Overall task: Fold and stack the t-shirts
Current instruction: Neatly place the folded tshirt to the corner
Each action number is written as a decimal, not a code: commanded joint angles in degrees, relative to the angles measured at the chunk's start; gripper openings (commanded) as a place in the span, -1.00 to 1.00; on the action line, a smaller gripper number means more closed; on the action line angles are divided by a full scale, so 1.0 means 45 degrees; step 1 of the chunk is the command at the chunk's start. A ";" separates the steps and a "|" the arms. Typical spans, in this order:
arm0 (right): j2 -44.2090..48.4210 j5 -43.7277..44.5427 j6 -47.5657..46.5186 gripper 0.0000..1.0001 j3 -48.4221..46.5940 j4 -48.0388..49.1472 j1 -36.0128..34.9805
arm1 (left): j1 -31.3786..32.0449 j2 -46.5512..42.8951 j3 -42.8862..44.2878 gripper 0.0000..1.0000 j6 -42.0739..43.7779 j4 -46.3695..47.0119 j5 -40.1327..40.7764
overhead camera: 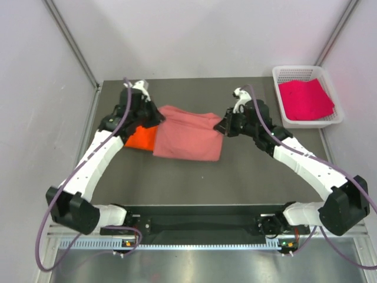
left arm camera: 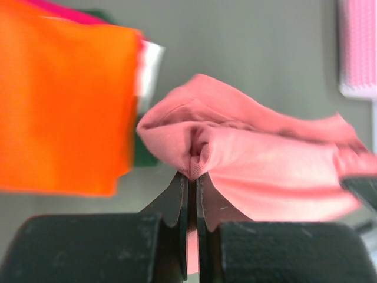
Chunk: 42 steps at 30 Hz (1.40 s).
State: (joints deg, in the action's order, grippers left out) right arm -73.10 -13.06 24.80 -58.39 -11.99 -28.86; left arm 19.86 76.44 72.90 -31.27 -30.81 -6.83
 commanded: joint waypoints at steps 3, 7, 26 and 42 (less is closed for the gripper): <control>-0.0218 0.1980 0.0817 -1.00 -0.1709 0.0495 -0.2333 | -0.1949 -0.1635 0.0985 -1.00 0.0893 -0.2761 0.2864; -0.2224 0.2492 0.1305 -1.00 -0.3115 0.1120 -0.3759 | -0.3509 -0.1268 0.1961 -1.00 0.1458 -0.3970 0.3391; -1.0198 0.2824 0.2986 -1.00 -1.0104 0.1768 -0.4351 | -0.5858 0.7324 0.6882 -1.00 0.0719 -0.1748 0.1581; -1.1398 0.2434 0.2812 0.57 -1.1463 0.1316 -0.2297 | -0.5624 0.8314 0.8411 0.51 0.0424 -0.0537 0.1398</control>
State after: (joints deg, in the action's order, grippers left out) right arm -133.21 -0.60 39.57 -112.42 -9.04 -37.41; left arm -5.69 125.23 113.75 -30.11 -37.06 -3.25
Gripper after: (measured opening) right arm 0.793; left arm 0.749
